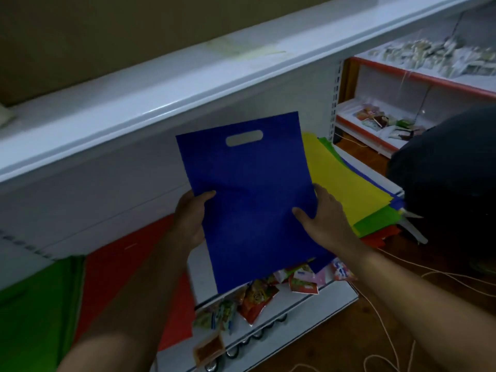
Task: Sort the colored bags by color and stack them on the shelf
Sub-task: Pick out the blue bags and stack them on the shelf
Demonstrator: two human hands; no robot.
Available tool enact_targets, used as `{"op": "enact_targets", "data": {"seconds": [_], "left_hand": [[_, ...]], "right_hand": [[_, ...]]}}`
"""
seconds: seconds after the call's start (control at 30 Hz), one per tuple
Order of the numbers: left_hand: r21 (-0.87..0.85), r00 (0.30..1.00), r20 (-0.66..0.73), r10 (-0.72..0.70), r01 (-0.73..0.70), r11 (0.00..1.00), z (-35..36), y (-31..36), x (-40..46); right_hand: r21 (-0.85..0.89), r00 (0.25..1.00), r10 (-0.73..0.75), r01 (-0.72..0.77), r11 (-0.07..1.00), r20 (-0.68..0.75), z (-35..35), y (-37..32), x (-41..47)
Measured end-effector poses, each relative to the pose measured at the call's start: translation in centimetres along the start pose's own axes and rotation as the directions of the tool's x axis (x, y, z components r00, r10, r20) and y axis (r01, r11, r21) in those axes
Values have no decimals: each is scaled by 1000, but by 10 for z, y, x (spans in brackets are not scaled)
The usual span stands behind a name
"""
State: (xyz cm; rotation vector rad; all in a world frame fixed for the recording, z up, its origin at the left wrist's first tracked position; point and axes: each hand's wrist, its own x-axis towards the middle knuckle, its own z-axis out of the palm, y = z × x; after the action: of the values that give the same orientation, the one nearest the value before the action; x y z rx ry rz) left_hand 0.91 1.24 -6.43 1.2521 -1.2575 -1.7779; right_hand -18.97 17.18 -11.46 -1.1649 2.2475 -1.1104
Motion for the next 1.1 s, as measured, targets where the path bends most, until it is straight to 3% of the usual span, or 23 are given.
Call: {"op": "enact_targets", "data": {"seconds": [0.17,0.33,0.47,0.67,0.8,0.97,1.1], "left_hand": [[-56,996,-85,30,-35,998,-93,10,-32],[132,961,-207,182,-156,979,-207,11,-75],[277,908,-288,305,-226,934,-309,6,-105],[412,864,-324,386,-239,879,-426,3,-166],[440,821,-430,375,-172,881,-480,-6,-203],[487,698,-608,377,-47,872,-536,-20,-248],[522,632,-661,404,1,853,-587,-24,-266]], "right_hand": [[123,997,-81,78,989,17,50,-63,-35],[103,966,-253,246,964,58,130,-131,-86],[16,958,-270,270,963,94,194,-190,-126],[70,928,-320,312,947,189,262,-253,-179],[118,891,-376,357,927,254,295,-278,-206],[182,811,-452,414,892,372,343,-309,-236],[202,750,-463,419,885,473,390,-341,-256]]}}
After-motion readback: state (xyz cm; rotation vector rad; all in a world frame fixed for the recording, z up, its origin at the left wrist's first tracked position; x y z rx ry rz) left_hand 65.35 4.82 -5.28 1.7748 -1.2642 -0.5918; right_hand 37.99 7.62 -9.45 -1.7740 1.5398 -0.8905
